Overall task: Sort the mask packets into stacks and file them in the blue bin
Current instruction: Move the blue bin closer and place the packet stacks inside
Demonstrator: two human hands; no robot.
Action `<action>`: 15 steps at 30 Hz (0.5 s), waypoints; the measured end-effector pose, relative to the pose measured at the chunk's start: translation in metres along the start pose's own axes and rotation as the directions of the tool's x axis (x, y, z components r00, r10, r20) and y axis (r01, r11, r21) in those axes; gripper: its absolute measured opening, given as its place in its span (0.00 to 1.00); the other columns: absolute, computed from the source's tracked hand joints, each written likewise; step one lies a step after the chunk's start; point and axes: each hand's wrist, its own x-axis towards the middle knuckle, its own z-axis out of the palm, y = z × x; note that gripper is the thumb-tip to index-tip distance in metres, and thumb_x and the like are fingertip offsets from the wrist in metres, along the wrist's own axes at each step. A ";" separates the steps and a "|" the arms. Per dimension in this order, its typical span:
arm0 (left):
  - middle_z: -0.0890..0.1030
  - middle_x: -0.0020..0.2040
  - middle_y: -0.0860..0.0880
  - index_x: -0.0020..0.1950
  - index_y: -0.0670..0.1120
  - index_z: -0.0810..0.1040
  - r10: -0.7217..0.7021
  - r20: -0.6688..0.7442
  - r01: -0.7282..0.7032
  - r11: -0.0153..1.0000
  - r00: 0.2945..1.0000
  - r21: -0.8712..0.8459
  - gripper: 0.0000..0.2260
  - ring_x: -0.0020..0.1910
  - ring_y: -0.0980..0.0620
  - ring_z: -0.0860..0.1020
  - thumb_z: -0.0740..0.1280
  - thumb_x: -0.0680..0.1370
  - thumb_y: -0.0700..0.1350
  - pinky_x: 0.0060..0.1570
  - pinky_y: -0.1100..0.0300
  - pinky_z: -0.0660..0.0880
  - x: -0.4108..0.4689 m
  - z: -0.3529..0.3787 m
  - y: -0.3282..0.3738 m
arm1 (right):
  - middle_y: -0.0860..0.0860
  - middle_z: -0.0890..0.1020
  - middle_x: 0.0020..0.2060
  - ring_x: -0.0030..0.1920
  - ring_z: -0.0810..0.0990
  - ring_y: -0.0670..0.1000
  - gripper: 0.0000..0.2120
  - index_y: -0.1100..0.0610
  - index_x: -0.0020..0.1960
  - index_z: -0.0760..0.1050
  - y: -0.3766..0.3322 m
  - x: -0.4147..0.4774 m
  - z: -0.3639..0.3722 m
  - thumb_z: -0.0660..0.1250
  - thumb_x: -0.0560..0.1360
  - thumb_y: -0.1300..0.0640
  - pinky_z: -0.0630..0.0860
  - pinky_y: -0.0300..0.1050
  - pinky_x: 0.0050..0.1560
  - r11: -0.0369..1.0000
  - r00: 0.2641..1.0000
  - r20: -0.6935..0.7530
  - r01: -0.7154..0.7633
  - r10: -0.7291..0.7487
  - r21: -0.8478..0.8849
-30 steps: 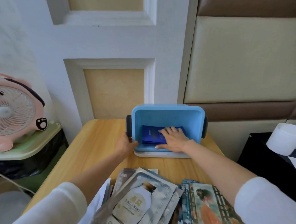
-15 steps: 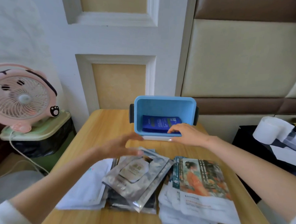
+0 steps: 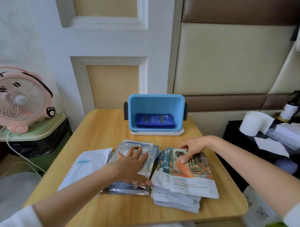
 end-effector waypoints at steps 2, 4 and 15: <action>0.36 0.77 0.45 0.76 0.46 0.36 -0.008 -0.001 0.007 0.999 1.000 -0.047 0.48 0.75 0.41 0.37 0.58 0.71 0.70 0.69 0.32 0.46 -0.002 -0.008 0.002 | 0.51 0.77 0.62 0.55 0.77 0.50 0.30 0.52 0.67 0.69 0.001 -0.001 0.002 0.73 0.69 0.45 0.74 0.44 0.58 1.000 1.000 -0.012 0.005 -0.005 0.030; 0.34 0.76 0.46 0.76 0.47 0.35 0.108 -0.162 -0.113 0.993 0.981 -0.021 0.52 0.74 0.44 0.33 0.59 0.67 0.72 0.70 0.33 0.39 -0.008 -0.014 0.015 | 0.51 0.77 0.61 0.54 0.77 0.49 0.28 0.53 0.65 0.70 0.002 -0.001 0.003 0.72 0.70 0.45 0.74 0.40 0.54 0.999 1.000 -0.011 0.004 -0.003 0.040; 0.62 0.74 0.38 0.76 0.42 0.56 0.522 -0.499 -0.365 0.849 0.692 0.382 0.43 0.72 0.37 0.62 0.55 0.71 0.71 0.62 0.42 0.71 0.000 0.050 0.092 | 0.53 0.83 0.52 0.50 0.82 0.52 0.34 0.58 0.59 0.75 0.000 0.002 0.011 0.73 0.64 0.36 0.77 0.44 0.53 0.987 0.997 0.014 -0.074 0.072 0.140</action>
